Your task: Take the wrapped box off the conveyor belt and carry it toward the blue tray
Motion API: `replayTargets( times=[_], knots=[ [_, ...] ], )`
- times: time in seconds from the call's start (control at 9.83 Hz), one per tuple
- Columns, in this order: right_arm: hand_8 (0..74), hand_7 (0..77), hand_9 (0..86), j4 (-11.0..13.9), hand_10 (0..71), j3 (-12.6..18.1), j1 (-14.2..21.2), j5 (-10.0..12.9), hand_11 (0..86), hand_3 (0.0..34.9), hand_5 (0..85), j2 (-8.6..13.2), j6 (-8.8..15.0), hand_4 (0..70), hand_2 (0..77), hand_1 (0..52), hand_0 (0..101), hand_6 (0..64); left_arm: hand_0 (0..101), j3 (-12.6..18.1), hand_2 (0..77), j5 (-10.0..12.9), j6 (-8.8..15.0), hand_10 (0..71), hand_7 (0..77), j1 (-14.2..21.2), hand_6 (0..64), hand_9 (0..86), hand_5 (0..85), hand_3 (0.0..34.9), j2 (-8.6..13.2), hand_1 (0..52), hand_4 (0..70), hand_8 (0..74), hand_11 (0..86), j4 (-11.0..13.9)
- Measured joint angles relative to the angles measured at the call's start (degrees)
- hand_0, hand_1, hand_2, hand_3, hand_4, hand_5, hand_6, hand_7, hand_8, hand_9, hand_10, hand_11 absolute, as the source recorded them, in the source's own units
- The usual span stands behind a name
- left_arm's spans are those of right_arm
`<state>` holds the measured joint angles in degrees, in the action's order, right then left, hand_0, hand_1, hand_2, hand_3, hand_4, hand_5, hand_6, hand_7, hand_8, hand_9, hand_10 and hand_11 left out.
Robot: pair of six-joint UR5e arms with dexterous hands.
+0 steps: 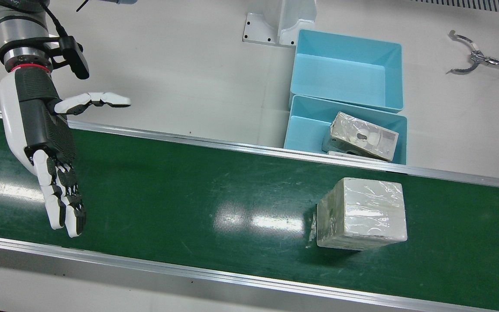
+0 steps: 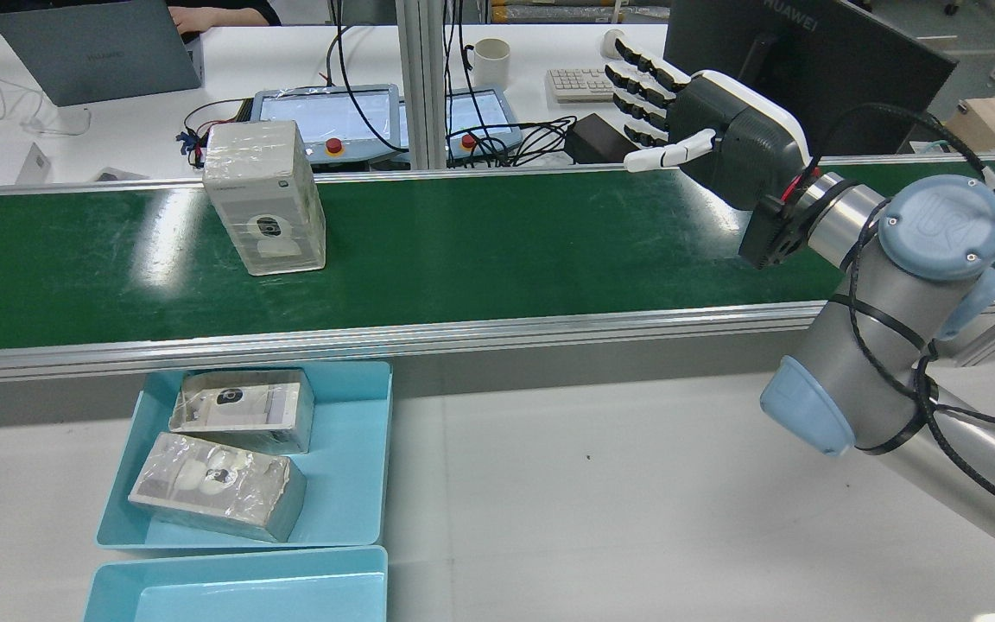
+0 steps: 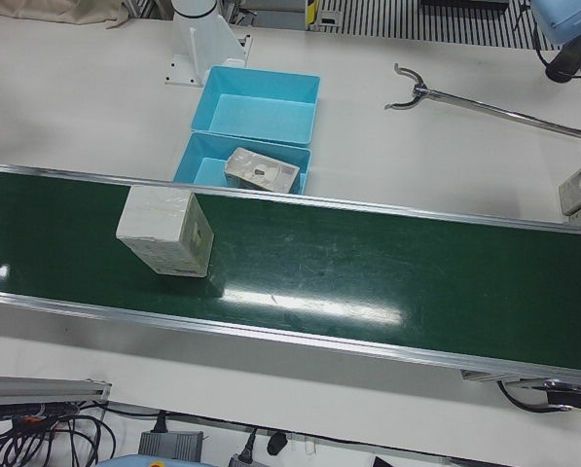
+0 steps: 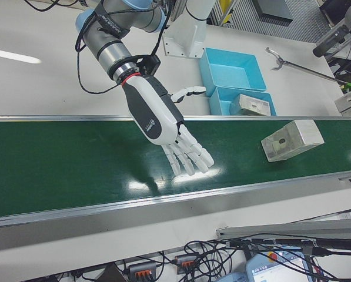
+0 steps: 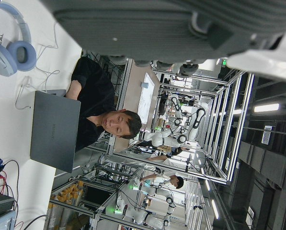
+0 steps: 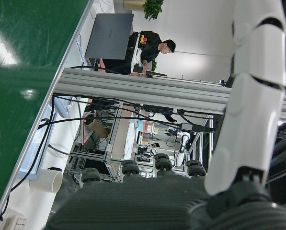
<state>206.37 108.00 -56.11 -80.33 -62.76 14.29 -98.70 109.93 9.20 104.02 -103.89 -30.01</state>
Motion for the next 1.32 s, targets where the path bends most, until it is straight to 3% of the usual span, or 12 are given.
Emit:
replayTargets(
  times=[0.1,0.2,0.31,0.51,1.32],
  knots=[
    [4.9,0.0,1.1,0.00,1.1,-0.06,0.13,0.00,2.7,18.5,3.3,0.04,0.02,0.0,15.8,9.3,46,0.0,0,0.00,1.1,0.00,0.00,0.0,0.5,0.00,0.0,0.0,1.1,0.0,0.00,0.0,0.0,0.0,0.0,0.00],
    [4.9,0.0,1.1,0.00,1.1,-0.10,0.24,0.00,2.7,18.5,3.3,0.09,0.03,0.0,15.8,9.3,46,0.0,0,0.00,1.1,0.00,0.00,0.5,0.0,0.00,0.0,0.0,1.1,0.0,0.00,0.0,0.0,0.0,0.0,0.00],
    [4.9,0.0,1.1,0.00,1.1,-0.12,0.34,0.00,3.3,19.5,3.3,0.13,0.06,0.0,23.5,13.6,46,0.0,0,0.00,0.5,0.00,0.00,0.0,0.0,0.00,0.0,0.0,1.1,0.0,0.00,0.0,0.0,0.0,0.0,0.00],
    [4.4,0.0,1.1,0.00,1.1,-0.20,0.49,0.00,3.3,17.9,3.3,0.16,0.11,0.0,24.5,15.3,46,0.0,0,0.00,1.1,0.00,0.00,0.0,0.0,0.00,0.0,0.0,1.1,0.0,0.00,0.0,0.0,0.0,0.0,0.00],
    [4.9,0.0,1.1,0.00,1.1,-0.24,0.64,0.00,3.3,17.8,3.8,0.21,0.12,0.0,22.4,13.6,45,0.0,0,0.00,0.5,0.00,0.00,0.5,0.0,0.00,0.0,0.0,1.1,0.0,0.00,0.0,0.0,0.0,0.0,0.00]
  ],
)
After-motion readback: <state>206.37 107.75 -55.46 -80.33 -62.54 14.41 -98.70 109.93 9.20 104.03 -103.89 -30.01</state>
